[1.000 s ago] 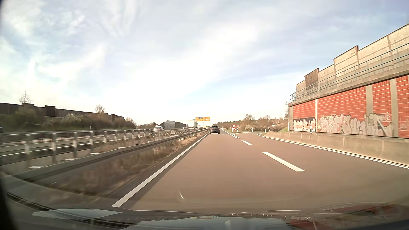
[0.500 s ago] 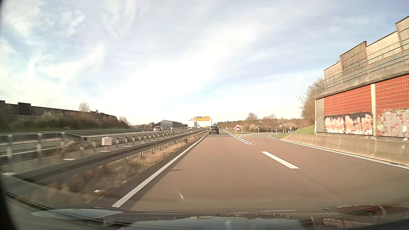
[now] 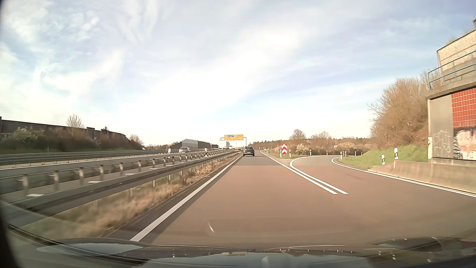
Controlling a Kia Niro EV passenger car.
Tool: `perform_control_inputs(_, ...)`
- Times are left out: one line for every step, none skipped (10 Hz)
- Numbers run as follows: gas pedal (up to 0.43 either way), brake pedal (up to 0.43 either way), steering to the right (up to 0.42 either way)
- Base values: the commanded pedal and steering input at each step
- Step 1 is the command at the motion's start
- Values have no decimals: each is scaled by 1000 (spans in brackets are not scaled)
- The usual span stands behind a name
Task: Follow the waypoints while adhering to traffic rules and regulations
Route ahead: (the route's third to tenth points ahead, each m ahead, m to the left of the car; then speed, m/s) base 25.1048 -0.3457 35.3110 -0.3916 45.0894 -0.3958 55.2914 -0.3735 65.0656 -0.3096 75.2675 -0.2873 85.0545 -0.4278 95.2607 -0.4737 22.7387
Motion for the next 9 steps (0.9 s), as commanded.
perform_control_inputs(0, 0, -3)
perform_control_inputs(0, 0, -3)
perform_control_inputs(0, 0, -3)
perform_control_inputs(0, 12, -3)
perform_control_inputs(0, 18, -3)
perform_control_inputs(0, 18, -3)
perform_control_inputs(0, 24, -3)
perform_control_inputs(0, 55, -3)
perform_control_inputs(0, 79, -3)
